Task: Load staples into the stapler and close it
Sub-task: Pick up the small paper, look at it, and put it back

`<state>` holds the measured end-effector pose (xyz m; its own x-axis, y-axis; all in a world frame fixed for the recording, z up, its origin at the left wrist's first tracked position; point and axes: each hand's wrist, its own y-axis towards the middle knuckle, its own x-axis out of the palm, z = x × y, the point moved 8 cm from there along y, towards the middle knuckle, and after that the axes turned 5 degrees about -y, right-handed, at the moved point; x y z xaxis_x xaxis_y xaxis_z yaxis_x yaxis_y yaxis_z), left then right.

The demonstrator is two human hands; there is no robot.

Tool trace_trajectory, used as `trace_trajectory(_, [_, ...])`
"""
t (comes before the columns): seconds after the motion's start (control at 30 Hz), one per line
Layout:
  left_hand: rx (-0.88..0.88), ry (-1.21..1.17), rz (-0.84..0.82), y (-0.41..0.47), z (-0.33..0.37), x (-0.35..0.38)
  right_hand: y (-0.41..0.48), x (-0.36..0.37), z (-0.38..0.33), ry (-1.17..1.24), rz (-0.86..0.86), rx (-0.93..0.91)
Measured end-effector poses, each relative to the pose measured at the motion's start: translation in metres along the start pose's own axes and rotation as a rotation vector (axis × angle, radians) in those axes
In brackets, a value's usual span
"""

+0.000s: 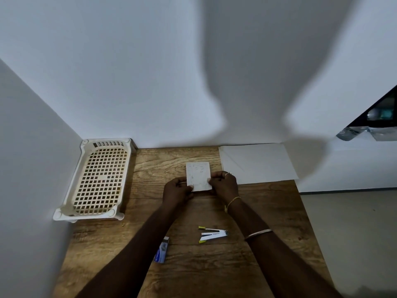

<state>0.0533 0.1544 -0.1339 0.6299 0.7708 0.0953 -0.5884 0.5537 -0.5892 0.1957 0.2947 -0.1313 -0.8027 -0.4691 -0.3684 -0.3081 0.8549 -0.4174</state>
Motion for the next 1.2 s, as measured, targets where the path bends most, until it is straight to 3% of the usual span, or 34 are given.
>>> trace_trajectory(0.27, [0.141,0.062,-0.030,-0.021,0.023,-0.003,-0.021,-0.018,-0.025,0.020,-0.031,-0.122])
trace_trajectory(0.57, [0.275,-0.137,-0.140,-0.068,0.077,0.004,-0.061,-0.048,-0.083,0.248,-0.040,-0.254])
trace_trajectory(0.93, [0.569,-0.215,-0.209,-0.154,0.206,-0.001,-0.140,-0.089,-0.221,0.352,0.018,-0.655])
trace_trajectory(1.07, [0.639,-0.207,-0.231,-0.168,0.229,-0.010,-0.154,-0.088,-0.240,0.391,0.050,-0.720])
trace_trajectory(1.13, [0.653,-0.201,-0.234,-0.168,0.233,-0.015,-0.156,-0.088,-0.229,0.277,0.139,-0.738])
trace_trajectory(1.2, [0.652,-0.194,-0.232,-0.165,0.233,-0.020,-0.154,-0.081,-0.195,-0.070,0.216,-0.756])
